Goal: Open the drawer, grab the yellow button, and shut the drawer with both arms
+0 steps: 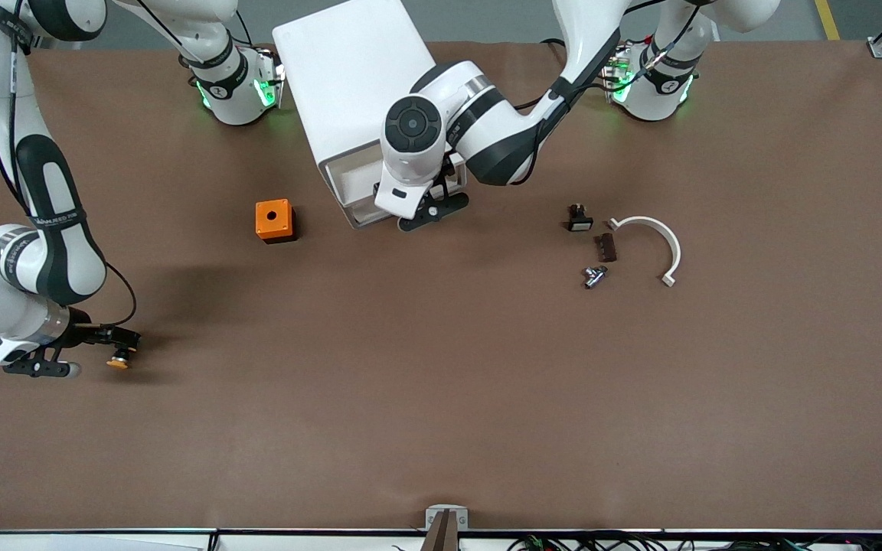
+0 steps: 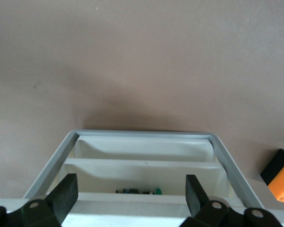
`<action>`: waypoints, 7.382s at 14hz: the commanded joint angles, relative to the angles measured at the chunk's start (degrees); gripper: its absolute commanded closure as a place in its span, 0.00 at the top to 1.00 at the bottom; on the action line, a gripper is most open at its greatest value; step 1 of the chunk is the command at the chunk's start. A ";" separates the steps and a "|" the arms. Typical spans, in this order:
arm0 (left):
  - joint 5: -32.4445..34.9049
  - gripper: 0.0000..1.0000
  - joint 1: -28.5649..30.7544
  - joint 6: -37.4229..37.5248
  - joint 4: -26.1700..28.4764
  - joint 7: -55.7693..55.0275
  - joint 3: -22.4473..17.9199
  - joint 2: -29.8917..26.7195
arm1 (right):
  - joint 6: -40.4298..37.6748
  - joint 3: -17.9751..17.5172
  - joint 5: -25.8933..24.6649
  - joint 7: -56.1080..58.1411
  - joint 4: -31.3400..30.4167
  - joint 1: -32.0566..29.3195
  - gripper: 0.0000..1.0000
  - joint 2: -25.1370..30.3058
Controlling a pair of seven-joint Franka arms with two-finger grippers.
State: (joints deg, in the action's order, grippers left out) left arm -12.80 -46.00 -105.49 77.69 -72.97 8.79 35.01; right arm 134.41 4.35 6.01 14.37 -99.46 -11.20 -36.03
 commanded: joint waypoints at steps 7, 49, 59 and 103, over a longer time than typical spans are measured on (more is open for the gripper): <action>-7.14 1.00 -3.13 -0.42 1.94 -0.94 0.08 0.15 | -19.88 -0.83 0.76 -3.53 1.81 3.02 1.00 13.07; 0.85 1.00 37.19 26.12 4.12 42.53 -0.62 -25.59 | -55.22 -0.39 -3.99 -13.31 14.83 10.41 1.00 35.05; 7.79 1.00 42.66 21.39 16.97 71.20 -8.43 -37.64 | -52.59 -0.39 -4.08 -13.14 10.69 10.23 1.00 38.66; 13.42 1.00 45.21 8.37 8.89 70.60 -5.19 -31.49 | -48.01 1.89 -6.89 -10.06 8.23 11.73 1.00 41.48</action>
State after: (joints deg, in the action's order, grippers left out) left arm -0.25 -1.10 -97.28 88.05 -2.03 2.95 3.03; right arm 86.58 6.01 0.04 3.83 -90.51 0.27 4.23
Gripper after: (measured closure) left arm 0.000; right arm 0.000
